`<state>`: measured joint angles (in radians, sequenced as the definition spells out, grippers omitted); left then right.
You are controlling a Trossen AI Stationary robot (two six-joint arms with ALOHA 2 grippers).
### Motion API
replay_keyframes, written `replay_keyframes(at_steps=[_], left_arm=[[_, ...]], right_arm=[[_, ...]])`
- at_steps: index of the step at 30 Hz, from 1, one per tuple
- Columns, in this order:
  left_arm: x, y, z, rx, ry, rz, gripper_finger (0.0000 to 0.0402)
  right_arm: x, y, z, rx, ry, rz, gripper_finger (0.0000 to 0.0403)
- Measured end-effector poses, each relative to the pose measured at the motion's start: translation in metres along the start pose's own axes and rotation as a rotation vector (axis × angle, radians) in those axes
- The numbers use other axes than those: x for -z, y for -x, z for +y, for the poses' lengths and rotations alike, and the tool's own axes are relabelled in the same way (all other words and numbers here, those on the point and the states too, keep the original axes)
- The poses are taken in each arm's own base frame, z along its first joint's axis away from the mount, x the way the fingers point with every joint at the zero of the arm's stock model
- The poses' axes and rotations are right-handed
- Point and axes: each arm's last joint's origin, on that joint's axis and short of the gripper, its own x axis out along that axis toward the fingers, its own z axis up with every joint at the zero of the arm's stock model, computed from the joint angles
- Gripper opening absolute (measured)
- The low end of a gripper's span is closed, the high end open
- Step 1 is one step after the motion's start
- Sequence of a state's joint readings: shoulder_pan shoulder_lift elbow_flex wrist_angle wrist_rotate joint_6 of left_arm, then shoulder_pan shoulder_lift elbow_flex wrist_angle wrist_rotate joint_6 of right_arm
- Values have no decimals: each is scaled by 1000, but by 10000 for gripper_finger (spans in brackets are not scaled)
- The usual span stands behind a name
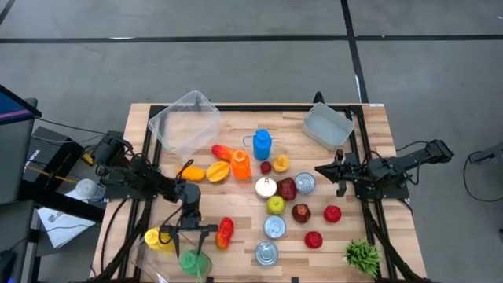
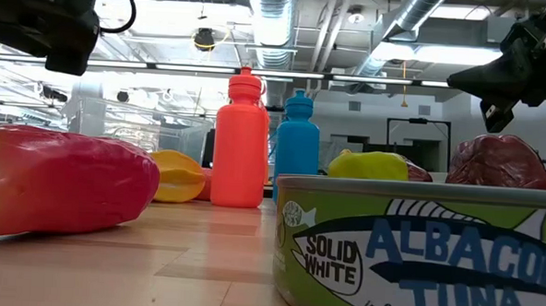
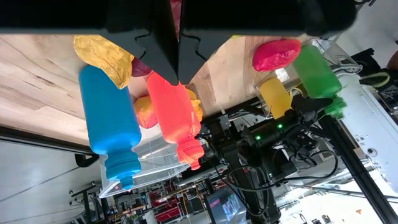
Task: Pick & Place Food Item
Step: Put the green water bottle into the transparent bin, then put the orange water bottle into the transparent bin
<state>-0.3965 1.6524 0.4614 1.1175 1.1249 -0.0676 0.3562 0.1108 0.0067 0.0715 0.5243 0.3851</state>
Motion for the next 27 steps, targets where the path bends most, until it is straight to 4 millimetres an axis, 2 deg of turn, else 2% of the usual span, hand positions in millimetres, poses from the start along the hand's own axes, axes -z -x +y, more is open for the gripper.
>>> replay_keyframes(at_steps=[6,13,21,27], left_arm=[[-4,5,2,-33,-16,-12,305],[-31,27,1,-137,-63,-68,314],[-85,68,-17,-414,-216,-202,313],[-146,100,-50,-680,-247,-493,296]], right_arm=[[0,0,0,0,0,0,0],[0,0,0,0,0,0,0],[0,0,0,0,0,0,0],[0,0,0,0,0,0,0]])
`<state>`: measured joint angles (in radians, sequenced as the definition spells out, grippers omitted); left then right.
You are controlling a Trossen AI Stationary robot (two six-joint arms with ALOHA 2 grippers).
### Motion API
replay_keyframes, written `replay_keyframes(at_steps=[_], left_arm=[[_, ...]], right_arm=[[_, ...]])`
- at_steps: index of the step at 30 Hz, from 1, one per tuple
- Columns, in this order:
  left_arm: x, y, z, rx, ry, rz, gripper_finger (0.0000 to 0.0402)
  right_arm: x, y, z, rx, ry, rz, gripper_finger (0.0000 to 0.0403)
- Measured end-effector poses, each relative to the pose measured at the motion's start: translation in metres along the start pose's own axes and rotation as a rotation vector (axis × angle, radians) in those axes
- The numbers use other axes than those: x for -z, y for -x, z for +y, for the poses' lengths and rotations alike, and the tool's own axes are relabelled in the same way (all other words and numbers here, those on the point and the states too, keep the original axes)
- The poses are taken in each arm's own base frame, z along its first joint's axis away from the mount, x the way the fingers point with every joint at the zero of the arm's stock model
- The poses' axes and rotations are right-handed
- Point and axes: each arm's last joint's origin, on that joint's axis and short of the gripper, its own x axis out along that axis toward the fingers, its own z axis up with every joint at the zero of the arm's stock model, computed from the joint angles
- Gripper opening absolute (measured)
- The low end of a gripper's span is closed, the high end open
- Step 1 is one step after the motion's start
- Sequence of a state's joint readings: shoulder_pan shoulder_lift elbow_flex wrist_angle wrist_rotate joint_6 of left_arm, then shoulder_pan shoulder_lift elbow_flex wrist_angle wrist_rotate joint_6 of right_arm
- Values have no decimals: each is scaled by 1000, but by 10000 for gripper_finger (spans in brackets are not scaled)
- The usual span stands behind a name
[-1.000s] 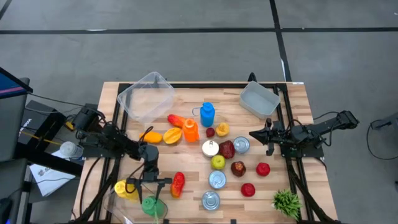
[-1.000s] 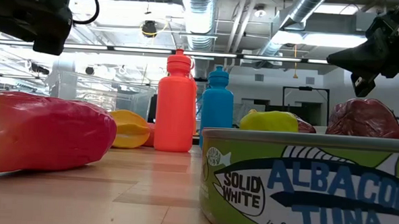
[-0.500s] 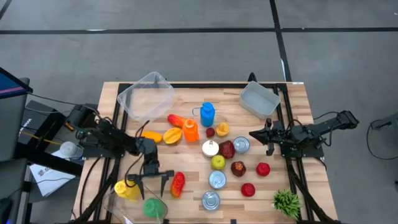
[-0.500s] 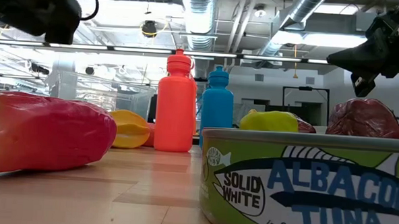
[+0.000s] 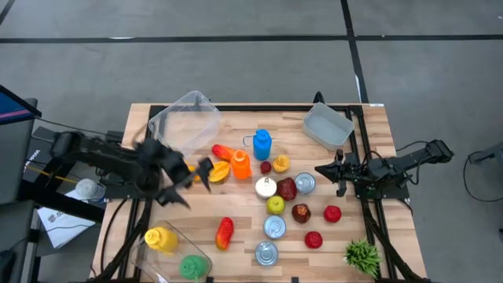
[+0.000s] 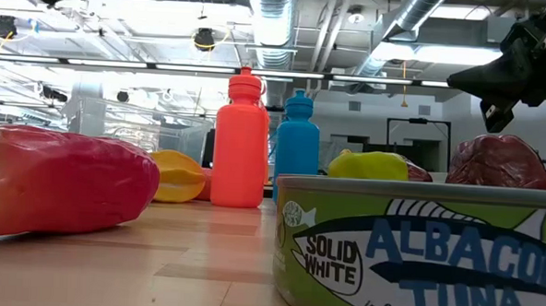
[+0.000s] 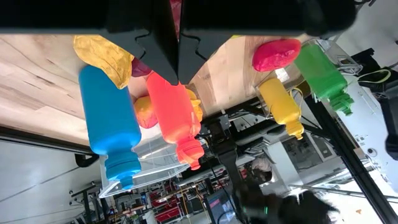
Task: Pick & Place Food Item
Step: Put the orange water bottle into the transparent bin
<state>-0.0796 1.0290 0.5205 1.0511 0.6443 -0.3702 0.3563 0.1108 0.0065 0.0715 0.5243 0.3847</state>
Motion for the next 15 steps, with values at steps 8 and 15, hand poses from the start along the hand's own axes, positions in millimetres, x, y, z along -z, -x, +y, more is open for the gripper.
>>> replay_keyframes(at_steps=[8,15], left_arm=[[-88,15,-23,-210,-67,-80,182],[-137,28,-55,-232,-267,-117,13]], right_arm=[[0,0,0,0,0,0,0],[0,0,0,0,0,0,0]])
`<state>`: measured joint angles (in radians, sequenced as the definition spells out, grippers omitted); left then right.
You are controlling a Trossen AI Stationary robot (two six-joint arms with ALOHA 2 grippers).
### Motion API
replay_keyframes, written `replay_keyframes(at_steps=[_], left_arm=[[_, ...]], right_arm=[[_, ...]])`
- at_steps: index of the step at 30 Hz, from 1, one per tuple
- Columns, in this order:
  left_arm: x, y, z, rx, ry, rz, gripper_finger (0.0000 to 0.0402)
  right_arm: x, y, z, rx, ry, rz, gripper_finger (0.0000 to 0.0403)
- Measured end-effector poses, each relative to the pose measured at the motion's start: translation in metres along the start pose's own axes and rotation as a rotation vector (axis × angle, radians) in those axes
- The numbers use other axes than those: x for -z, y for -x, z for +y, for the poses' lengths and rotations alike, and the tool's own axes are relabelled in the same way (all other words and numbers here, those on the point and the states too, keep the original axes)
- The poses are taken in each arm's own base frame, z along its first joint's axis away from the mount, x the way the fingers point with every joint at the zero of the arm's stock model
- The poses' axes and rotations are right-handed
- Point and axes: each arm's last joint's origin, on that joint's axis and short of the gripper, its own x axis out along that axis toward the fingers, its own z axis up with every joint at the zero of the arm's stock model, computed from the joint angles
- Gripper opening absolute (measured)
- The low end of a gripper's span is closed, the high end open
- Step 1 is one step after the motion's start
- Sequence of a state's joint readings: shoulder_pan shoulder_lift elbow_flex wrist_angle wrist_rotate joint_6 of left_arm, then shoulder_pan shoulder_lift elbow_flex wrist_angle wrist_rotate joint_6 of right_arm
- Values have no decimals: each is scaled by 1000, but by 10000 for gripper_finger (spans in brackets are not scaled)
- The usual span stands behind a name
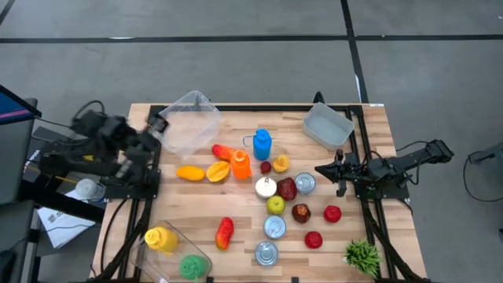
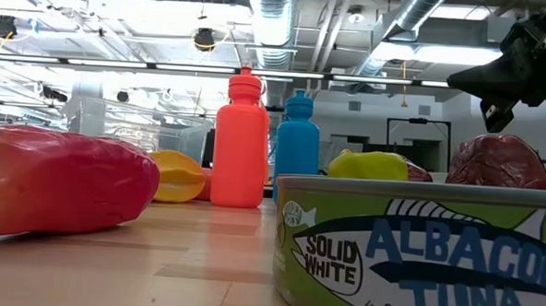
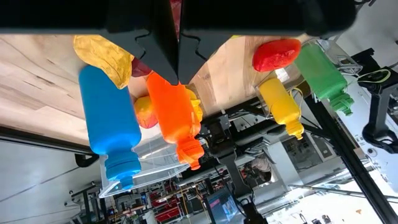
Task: Pick & Place Food Item
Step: Put the orange water bottle into the transparent bin
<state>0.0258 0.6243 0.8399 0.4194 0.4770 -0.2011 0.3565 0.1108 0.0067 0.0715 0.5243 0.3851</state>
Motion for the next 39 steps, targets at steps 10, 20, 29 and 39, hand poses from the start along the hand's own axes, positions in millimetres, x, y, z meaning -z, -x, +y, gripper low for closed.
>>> replay_keyframes(at_steps=[10,20,29,39], left_arm=[[-7,46,-18,-236,-109,67,1],[37,61,-13,-381,-83,118,0],[73,68,-9,-402,-15,98,0],[110,80,-9,-380,169,30,0]], right_arm=[[0,0,0,0,0,0,0],[0,0,-1,13,266,-3,0],[0,0,-1,14,363,-3,0],[-6,0,0,-1,-556,-62,0]])
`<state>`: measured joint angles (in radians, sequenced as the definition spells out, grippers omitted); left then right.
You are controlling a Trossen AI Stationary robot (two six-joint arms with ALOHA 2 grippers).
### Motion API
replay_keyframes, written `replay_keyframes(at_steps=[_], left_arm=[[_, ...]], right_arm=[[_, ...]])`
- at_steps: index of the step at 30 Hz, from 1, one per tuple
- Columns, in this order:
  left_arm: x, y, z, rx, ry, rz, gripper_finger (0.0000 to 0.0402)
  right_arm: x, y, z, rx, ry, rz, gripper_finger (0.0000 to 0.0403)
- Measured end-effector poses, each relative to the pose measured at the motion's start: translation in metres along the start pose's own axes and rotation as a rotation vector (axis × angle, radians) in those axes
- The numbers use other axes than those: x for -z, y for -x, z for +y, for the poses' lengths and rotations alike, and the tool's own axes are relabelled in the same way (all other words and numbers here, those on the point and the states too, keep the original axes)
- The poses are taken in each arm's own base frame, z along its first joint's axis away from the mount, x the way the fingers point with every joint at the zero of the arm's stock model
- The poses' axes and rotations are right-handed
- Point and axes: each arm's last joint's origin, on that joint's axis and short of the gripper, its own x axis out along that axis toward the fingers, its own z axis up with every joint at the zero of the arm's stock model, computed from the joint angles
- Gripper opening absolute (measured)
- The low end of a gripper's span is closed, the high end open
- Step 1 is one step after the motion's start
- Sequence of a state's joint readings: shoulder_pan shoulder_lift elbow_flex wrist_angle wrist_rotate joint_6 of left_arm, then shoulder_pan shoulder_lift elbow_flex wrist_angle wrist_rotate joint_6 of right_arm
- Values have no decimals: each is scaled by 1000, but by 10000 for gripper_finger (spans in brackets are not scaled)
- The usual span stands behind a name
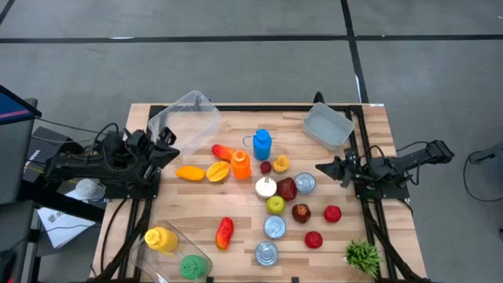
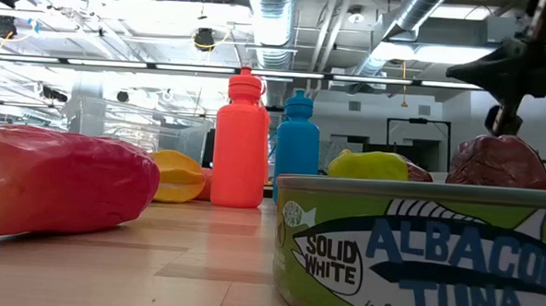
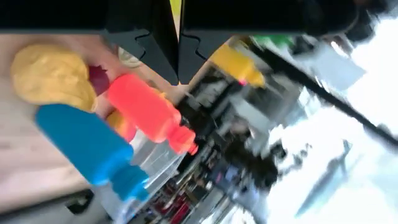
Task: Pick & Place Food Item
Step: Put the orange water bottle into the transparent bin
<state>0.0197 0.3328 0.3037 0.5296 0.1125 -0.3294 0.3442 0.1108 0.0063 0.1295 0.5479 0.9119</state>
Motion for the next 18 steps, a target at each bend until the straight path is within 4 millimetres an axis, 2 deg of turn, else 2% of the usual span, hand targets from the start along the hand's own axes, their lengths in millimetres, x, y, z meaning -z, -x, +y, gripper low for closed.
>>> replay_keyframes(at_steps=[5,9,11,15,18], left_arm=[[2,0,-4,56,65,28,0],[8,0,-3,36,72,84,0],[12,0,-1,18,78,123,0],[16,3,0,-7,131,176,0],[18,9,0,-18,147,215,0]], right_arm=[[-2,0,-1,52,-79,-79,0],[-8,1,1,55,-202,-179,1],[-14,1,7,27,-156,-208,6],[-45,5,44,-88,-24,-288,43],[-61,1,69,-37,153,-291,84]])
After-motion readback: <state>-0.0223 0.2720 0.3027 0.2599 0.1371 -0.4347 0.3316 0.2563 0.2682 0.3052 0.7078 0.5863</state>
